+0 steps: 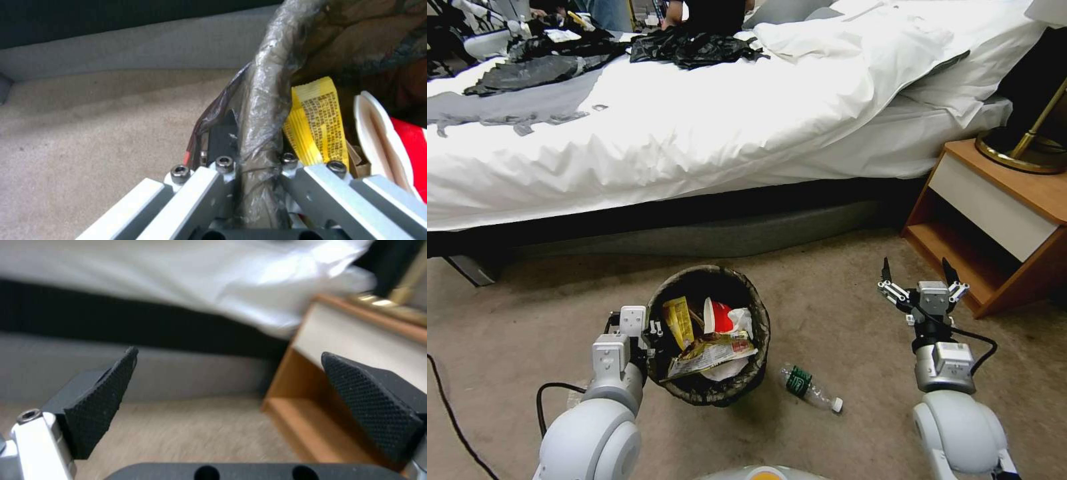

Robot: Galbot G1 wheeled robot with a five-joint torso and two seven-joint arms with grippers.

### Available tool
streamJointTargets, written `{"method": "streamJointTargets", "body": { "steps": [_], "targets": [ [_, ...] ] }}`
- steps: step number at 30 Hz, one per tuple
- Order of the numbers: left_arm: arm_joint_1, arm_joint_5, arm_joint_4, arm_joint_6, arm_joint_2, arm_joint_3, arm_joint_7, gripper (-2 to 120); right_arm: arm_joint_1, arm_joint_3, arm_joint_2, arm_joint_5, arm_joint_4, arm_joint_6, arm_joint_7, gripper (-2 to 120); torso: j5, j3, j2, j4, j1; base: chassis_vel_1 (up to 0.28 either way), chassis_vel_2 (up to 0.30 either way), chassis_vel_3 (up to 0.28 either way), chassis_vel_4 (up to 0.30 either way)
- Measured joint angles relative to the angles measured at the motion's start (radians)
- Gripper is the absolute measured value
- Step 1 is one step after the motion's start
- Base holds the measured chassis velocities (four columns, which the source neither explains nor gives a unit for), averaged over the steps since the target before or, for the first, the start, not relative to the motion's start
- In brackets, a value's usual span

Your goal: Pick up the trash bin, then pick up the garbage from the floor and place it into the trash bin.

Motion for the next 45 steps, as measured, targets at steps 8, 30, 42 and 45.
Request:
{"method": "streamJointTargets", "body": {
  "steps": [8,30,42,45],
  "targets": [
    [0.005,0.004,-0.003,0.002,-0.006,-0.008,-0.002,0,0.105,-0.085,-0.299,0.212,-0.155,-0.321,-0.29,100,0.0004,0.0,0.0,0.0002,0.0,0.0,0.0,0.0,0.0],
    [0.003,0.009,0.01,0.003,-0.005,-0.01,-0.004,0,0.338,-0.438,-0.325,0.308,-0.591,-0.429,-0.515,100,-0.0001,0.0,0.0,0.0,0.0,0.0,0.0,0.0,0.0],
    [0.006,0.015,0.014,0.004,-0.007,-0.011,-0.004,0,0.392,-0.514,-0.278,0.299,-0.656,-0.42,-0.511,100,0.0,0.0,0.0,0.0002,0.0,0.0,0.0,0.0,0.0],
    [0.006,0.015,0.015,0.004,-0.007,-0.011,-0.004,0,0.401,-0.52,-0.27,0.294,-0.669,-0.418,-0.51,100,0.0,0.0,0.0,0.0002,0.0,0.0,0.0,0.0,0.0]
  ]
}}
